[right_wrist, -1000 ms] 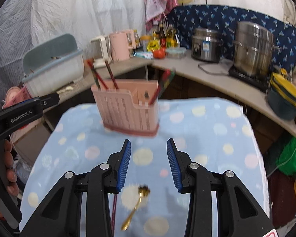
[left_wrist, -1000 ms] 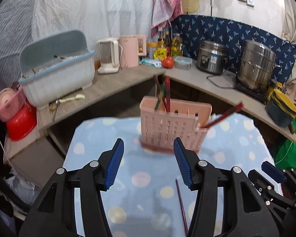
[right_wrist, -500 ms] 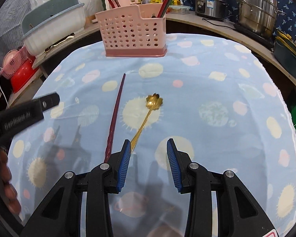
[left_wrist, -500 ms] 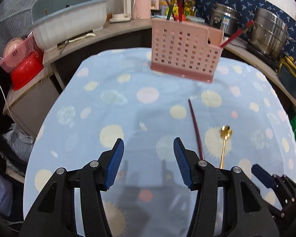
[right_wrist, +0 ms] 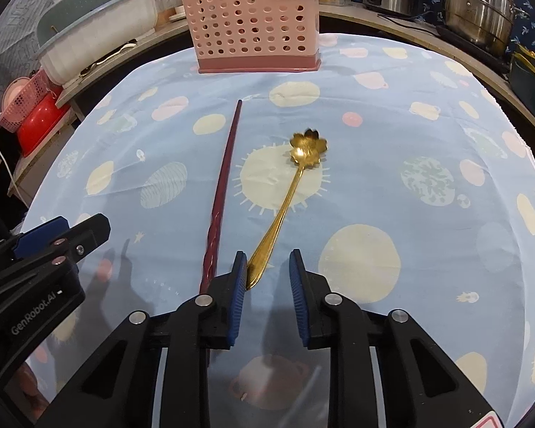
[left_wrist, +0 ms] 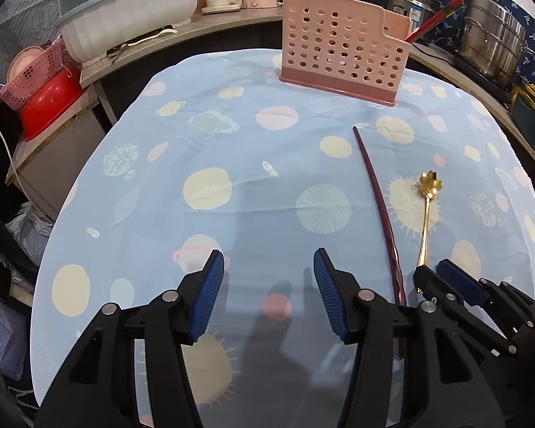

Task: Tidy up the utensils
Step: 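Lower both grippers toward the gold spoon and last dark-red chopstick, then grasp the gold spoon with the right gripper while the left grasps the dark-red chopstick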

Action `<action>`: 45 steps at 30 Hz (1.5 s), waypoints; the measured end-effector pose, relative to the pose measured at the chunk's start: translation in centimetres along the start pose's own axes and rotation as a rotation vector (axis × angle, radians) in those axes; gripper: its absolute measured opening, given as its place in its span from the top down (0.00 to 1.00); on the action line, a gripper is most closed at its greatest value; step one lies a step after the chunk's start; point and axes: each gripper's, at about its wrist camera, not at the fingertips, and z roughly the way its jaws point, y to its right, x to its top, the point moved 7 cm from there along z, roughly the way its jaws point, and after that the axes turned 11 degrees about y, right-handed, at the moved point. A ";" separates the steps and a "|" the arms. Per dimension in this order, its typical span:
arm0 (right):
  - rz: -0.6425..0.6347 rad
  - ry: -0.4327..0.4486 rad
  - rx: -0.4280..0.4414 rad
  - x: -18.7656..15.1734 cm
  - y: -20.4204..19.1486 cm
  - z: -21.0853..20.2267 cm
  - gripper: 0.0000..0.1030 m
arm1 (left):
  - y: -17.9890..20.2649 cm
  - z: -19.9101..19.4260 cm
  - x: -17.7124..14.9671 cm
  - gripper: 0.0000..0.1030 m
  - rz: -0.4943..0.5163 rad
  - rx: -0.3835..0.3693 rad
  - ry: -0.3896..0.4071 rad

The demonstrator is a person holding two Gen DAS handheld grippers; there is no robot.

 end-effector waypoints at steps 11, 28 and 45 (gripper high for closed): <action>0.035 0.001 0.003 -0.8 2.3 -0.7 1.00 | 1.2 -0.4 -0.5 0.52 0.021 -0.029 -0.006; 0.028 -0.005 0.052 0.2 0.5 0.0 0.79 | 1.6 -0.4 -1.0 0.52 0.031 -0.036 -0.024; 0.091 0.001 0.003 -1.5 4.6 -2.5 0.90 | 6.6 -0.6 -3.1 0.51 0.070 -0.170 -0.084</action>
